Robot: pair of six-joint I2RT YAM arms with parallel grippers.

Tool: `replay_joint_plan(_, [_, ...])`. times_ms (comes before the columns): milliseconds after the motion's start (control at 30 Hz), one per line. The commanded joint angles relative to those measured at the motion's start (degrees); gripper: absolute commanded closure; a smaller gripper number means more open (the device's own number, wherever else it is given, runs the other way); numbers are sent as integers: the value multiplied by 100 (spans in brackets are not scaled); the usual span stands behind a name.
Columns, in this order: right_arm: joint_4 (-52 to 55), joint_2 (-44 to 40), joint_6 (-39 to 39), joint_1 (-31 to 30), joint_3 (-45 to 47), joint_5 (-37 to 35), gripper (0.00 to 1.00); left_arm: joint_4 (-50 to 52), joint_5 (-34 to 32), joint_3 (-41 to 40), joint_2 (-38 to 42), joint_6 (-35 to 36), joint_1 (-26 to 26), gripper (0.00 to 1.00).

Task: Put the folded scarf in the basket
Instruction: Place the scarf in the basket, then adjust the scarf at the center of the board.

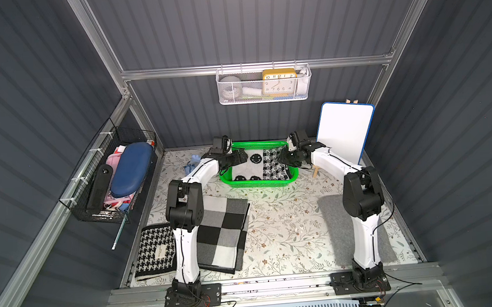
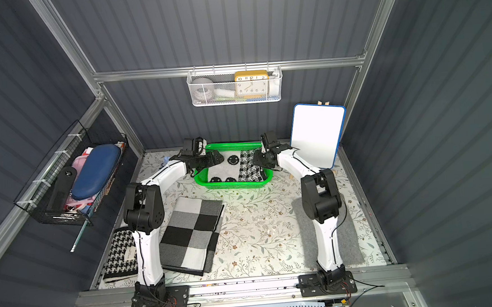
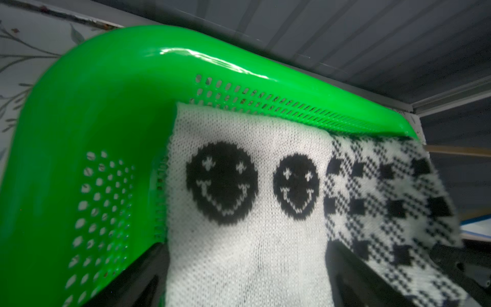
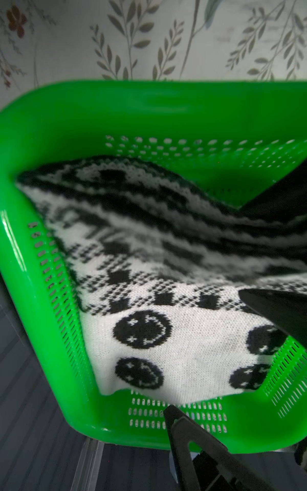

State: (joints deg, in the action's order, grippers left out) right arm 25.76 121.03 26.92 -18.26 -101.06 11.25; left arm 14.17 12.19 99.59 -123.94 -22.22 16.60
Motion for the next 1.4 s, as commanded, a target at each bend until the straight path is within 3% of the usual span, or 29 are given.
replay_joint_plan(0, [340, -329, -86, -19, -183, -31, 43, -47, 375, 150, 584, 64, -27, 1])
replay_joint_plan(200, [984, -891, -237, -140, -121, -147, 37, -136, 955, -31, 1333, -200, -16, 1])
replay_joint_plan(333, [898, -1679, -221, -259, 616, -180, 37, -253, 1280, -645, 1989, -392, 7, 1])
replay_joint_plan(567, [542, -3515, 13, -438, 2445, -59, 37, -348, 1427, -2225, 3637, -450, 208, 1])
replay_joint_plan(767, [299, -4616, 335, -904, 3707, 64, 38, -451, 944, -3813, 5106, -851, 678, 1])
replay_joint_plan(967, [-246, -4638, 598, -1681, 4297, -4, 38, -560, 483, -5146, 6347, -1649, 888, 1])
replay_joint_plan(1133, [-983, -4157, 1079, -2442, 4516, -605, 39, -847, 320, -6469, 7246, -2150, 904, 1])
replay_joint_plan(1367, [-2225, -3178, 1872, -3031, 4683, -481, 41, -182, -18, -7288, 8067, -2608, 898, 1])
